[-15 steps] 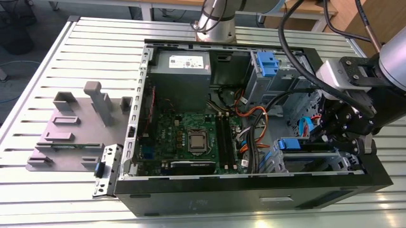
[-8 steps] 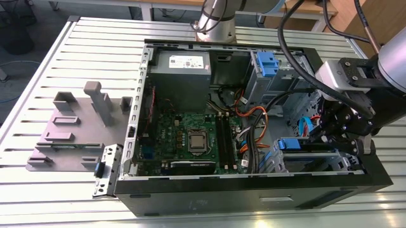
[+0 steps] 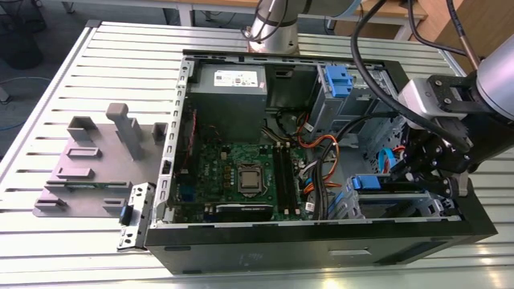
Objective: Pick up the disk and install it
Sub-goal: 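Insert the first disk wire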
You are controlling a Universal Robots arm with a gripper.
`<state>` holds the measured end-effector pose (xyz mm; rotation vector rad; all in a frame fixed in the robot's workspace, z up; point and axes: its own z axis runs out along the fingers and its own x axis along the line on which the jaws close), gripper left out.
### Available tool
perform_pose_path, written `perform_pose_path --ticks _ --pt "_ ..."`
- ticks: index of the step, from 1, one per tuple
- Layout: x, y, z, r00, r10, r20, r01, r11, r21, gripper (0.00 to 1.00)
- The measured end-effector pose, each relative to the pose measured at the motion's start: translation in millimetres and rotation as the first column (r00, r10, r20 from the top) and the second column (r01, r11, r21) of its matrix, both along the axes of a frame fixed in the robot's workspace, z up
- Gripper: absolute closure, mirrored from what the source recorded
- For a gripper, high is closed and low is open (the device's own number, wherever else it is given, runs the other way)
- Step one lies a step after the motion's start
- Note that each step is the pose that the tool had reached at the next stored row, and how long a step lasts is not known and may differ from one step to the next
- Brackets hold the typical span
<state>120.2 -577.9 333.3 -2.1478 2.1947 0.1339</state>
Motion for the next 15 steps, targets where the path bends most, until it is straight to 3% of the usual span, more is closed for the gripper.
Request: perform_pose_path --ticks 15 --pt "0.0 0.0 -4.9 1.0000 0.000 0.0000 0.000 1.0000 -0.0010 0.84"
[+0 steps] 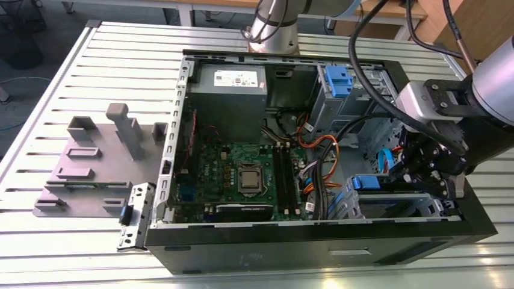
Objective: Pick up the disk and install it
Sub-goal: 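Insert the first disk wire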
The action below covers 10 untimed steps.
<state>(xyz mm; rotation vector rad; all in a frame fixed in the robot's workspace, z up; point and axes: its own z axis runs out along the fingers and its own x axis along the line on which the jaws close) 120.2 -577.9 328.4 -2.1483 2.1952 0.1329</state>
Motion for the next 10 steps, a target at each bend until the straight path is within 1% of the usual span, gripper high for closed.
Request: perform_pose_path --ticks 7,9,10 --pt "0.0 0.0 -0.6 1.0000 0.000 0.0000 0.000 1.0000 0.0007 0.84" --pt "0.0 0.1 -1.3 1.0000 0.000 0.0002 0.000 1.0000 0.0019 0.83" --pt "0.0 0.0 -1.3 1.0000 0.000 0.0001 0.000 1.0000 0.0019 0.77"
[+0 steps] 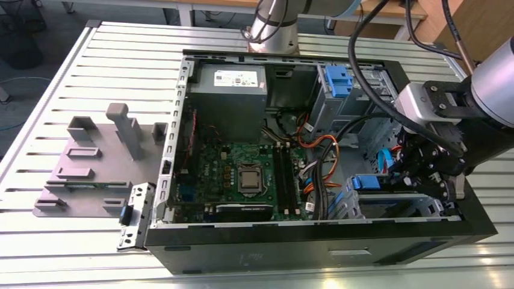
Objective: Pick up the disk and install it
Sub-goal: 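Insert the first disk wire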
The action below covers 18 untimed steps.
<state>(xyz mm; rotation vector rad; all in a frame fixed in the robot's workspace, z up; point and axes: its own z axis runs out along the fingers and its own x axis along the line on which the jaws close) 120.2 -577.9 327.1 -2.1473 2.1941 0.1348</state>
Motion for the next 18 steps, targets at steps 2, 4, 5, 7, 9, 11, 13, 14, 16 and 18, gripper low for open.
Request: perform_pose_path --ticks 2,4,5,7,9,11,13,14,16,18 --pt "0.0 0.0 0.4 1.0000 0.000 -0.0001 0.000 1.0000 -0.0009 0.71" --pt "0.0 0.0 0.4 1.0000 0.000 -0.0001 0.000 1.0000 -0.0011 0.71" --pt "0.0 0.0 0.4 1.0000 0.000 0.0000 0.000 1.0000 -0.0011 0.71" --pt "0.0 0.0 2.6 1.0000 0.000 0.0001 0.000 1.0000 -0.0008 0.71" --pt "0.0 0.0 8.0 1.0000 0.000 0.0002 0.000 1.0000 -0.0006 0.71" --pt "0.0 0.0 14.7 1.0000 0.000 0.0003 0.000 1.0000 -0.0004 0.71" --pt "0.0 0.0 20.6 1.0000 0.000 0.0004 0.000 1.0000 -0.0005 0.71" --pt "0.0 0.0 22.3 1.0000 0.000 0.0004 0.000 1.0000 -0.0006 0.71" --pt "0.0 0.0 22.6 1.0000 0.000 0.0004 0.000 1.0000 -0.0003 0.71" --pt "0.6 0.0 22.7 1.0000 0.000 0.0004 0.000 1.0000 -0.0005 0.71"
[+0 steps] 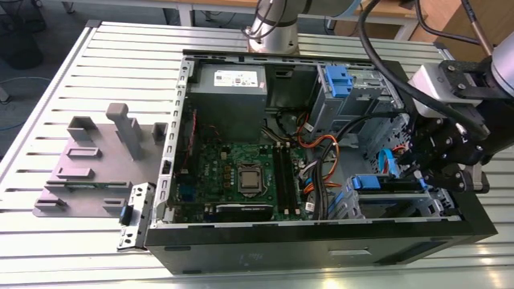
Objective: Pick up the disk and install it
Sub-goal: 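Insert the first disk wire, then insert the second disk wire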
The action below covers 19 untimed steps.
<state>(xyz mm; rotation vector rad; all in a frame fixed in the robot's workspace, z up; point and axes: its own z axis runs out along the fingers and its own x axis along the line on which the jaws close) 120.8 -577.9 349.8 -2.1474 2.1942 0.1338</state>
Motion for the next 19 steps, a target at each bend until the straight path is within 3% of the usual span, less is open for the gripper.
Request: perform_pose_path --ticks 9,19 --pt "14.1 0.0 -1.0 1.0000 0.000 0.0000 0.000 1.0000 0.0005 0.71" --pt "14.8 0.0 0.4 1.0000 0.000 0.0000 0.000 1.0000 0.0004 0.71"
